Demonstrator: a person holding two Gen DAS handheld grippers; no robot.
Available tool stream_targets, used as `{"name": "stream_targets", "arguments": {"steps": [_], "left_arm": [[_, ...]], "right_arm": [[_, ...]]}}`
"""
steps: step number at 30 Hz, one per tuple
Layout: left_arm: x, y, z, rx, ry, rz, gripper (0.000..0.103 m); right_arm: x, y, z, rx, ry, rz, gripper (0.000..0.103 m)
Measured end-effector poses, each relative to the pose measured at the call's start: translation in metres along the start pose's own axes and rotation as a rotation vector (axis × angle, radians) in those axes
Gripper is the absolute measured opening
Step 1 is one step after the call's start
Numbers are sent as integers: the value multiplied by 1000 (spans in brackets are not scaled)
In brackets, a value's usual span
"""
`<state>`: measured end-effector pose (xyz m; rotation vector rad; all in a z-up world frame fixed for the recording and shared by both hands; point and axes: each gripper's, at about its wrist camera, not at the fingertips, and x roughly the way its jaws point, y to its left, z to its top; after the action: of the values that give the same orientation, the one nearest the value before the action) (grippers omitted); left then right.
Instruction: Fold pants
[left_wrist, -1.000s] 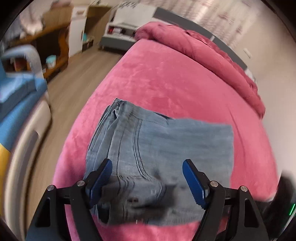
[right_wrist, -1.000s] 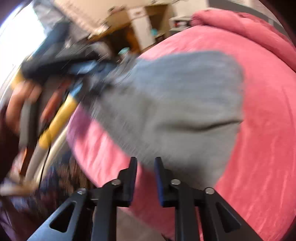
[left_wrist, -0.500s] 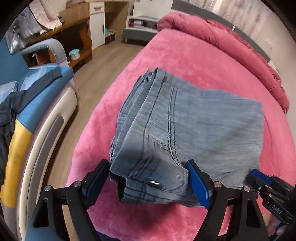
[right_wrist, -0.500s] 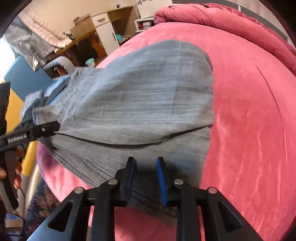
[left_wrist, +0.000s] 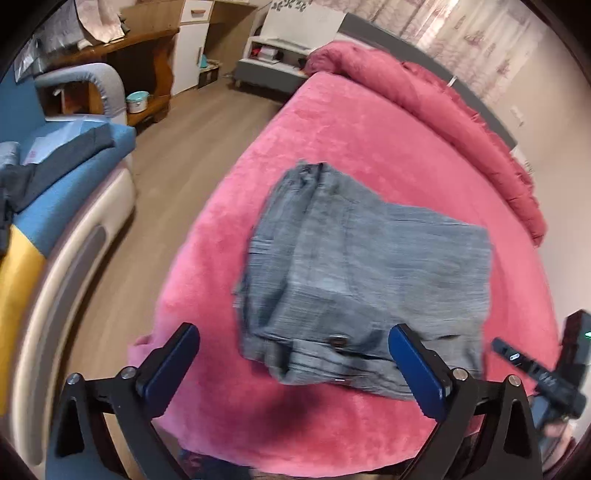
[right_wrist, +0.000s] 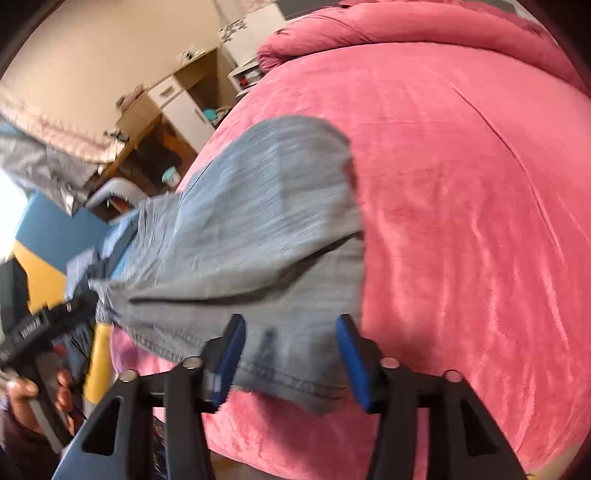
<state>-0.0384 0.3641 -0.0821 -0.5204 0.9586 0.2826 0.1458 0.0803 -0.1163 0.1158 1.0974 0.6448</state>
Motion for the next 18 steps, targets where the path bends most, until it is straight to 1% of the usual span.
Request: {"name": "stream_targets", "arguments": {"steps": [1, 3, 4, 5, 6, 7, 9, 11, 12, 14, 16, 18], "left_arm": [[0, 1, 1, 12, -3, 0, 103], [-1, 0, 6, 47, -18, 26, 103], [-1, 0, 8, 67, -24, 22, 103], [-1, -2, 10, 88, -36, 45, 103], [-4, -7, 12, 126, -69, 97, 103], [-6, -11, 14, 161, -84, 109, 103], [-11, -16, 16, 190, -100, 121, 103], [-17, -21, 18, 214, -126, 111, 103], [-16, -22, 20, 225, -125, 122, 103], [-10, -19, 24, 231, -101, 99, 103], [-1, -17, 27, 231, -90, 83, 103], [8, -16, 31, 251, -80, 67, 103]], "right_arm": [[-1, 0, 4, 3, -6, 1, 54], [1, -2, 10, 18, -8, 8, 57], [1, -4, 13, 21, -11, 17, 58], [1, -5, 15, 26, -11, 32, 61], [1, -5, 19, 36, -10, 38, 63], [1, -5, 22, 34, -14, 39, 63], [-1, -4, 26, 23, -13, 39, 64], [2, 0, 27, 10, -9, 41, 64], [4, 1, 28, 5, -6, 34, 65], [9, -3, 25, 24, 12, 39, 65], [19, -12, 27, 70, 30, 51, 65], [24, -19, 28, 104, 30, 66, 66]]}}
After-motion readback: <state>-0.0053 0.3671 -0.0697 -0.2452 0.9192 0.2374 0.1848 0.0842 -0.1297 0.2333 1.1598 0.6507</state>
